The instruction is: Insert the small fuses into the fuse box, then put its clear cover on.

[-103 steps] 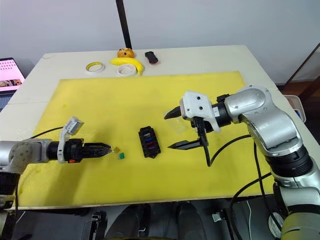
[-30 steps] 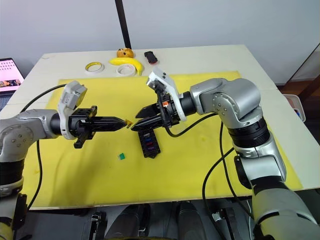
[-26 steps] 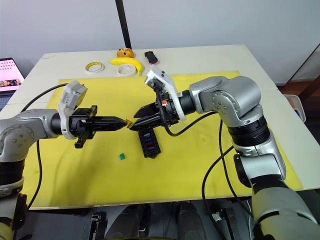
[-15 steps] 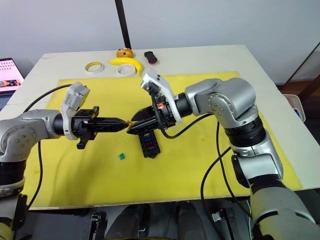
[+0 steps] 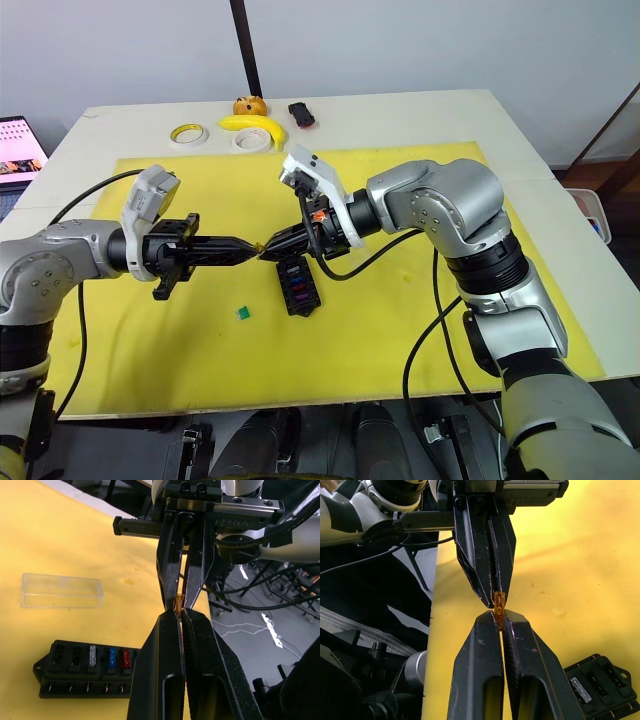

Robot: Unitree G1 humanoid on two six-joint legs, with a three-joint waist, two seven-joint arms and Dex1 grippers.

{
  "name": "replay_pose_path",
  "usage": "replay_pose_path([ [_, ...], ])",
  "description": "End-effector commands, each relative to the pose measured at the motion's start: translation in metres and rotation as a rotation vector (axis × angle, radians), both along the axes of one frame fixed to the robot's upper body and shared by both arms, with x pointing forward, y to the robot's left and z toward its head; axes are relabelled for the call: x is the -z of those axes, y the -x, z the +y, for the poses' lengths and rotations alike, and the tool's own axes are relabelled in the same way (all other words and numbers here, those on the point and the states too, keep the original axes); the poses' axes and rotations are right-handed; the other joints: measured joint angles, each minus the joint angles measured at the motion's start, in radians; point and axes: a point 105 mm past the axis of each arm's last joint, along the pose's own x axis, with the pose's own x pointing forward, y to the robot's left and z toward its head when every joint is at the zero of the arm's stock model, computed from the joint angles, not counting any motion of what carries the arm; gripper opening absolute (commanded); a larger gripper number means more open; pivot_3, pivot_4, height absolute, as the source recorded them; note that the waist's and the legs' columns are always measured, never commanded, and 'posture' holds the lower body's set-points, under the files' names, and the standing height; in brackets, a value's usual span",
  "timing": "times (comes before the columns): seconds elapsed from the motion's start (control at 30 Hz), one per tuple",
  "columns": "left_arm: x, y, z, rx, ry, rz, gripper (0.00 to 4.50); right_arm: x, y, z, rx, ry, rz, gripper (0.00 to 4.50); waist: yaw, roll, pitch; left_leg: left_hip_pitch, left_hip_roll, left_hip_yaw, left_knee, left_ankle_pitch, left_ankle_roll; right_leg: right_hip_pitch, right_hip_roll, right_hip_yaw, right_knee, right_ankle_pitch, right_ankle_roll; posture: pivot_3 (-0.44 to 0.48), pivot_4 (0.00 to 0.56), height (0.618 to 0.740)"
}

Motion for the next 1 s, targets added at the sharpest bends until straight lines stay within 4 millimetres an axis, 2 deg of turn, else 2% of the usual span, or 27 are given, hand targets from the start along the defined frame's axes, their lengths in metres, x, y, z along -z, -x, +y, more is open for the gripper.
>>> replay_pose_path([
  [0.03,0.0,-0.001,0.003,-0.02,-0.037,-0.044,0.0,-0.014,0.007,0.004,-0.05,-0.019,-0.068,0.05,0.0,0.0,0.0,0.0,0.0,0.0,0.0,0.0,0.0,0.0,0.0,0.0,0.0,0.0,0.0,0.0,0.15,0.74],
  [0.13,0.007,-0.004,0.007,-0.047,-0.108,-0.069,0.0,-0.012,0.006,0.003,-0.05,0.009,-0.098,0.05,0.0,0.0,0.0,0.0,0.0,0.0,0.0,0.0,0.0,0.0,0.0,0.0,0.0,0.0,0.0,0.0,0.15,0.74],
  [0.23,0.014,-0.006,0.015,-0.08,-0.218,-0.147,0.95,-0.002,-0.001,-0.001,-0.059,0.108,-0.208,0.0,-0.001,0.0,0.0,0.0,0.0,0.0,0.0,0.0,0.0,0.0,0.0,0.0,0.0,0.0,0.0,0.0,0.15,0.74],
  [0.33,0.027,-0.009,0.026,-0.12,-0.353,-0.242,2.4,0.01,-0.018,-0.003,-0.074,0.232,-0.363,0.0,-0.005,0.0,0.0,0.0,0.0,0.001,0.0,0.0,0.0,-0.001,0.001,0.0,0.0,0.0,0.0,0.0,0.15,0.74],
  [0.47,0.042,-0.014,0.025,-0.154,-0.432,-0.323,4.44,0.024,-0.039,0.001,-0.13,0.355,-0.507,0.0,-0.002,0.0,0.0,0.0,0.001,0.001,0.0,0.0,0.0,-0.001,0.002,0.0,0.0,0.0,0.0,0.0,0.15,0.74],
  [0.6,0.056,-0.017,0.019,-0.17,-0.465,-0.36,4.44,0.033,-0.048,0.009,-0.187,0.406,-0.556,0.0,0.001,0.0,0.0,0.0,0.0,0.001,0.0,0.0,0.0,-0.001,0.002,0.0,-0.001,0.0,0.0,0.0,0.15,0.74],
  [0.77,0.059,-0.017,0.013,-0.187,-0.45,-0.367,4.44,0.036,-0.055,0.011,-0.23,0.441,-0.592,0.0,0.001,0.0,0.0,-0.001,0.0,0.001,0.0,0.0,0.0,-0.001,0.003,0.0,0.0,0.0,0.0,0.0,0.15,0.74],
  [1.0,0.059,-0.018,0.014,-0.201,-0.453,-0.372,4.44,0.035,-0.054,0.008,-0.273,0.458,-0.608,0.0,-0.002,0.0,0.0,-0.001,0.0,0.0,0.0,0.0,0.0,-0.002,0.003,0.0,0.001,0.0,0.0,0.0,0.15,0.74],
])
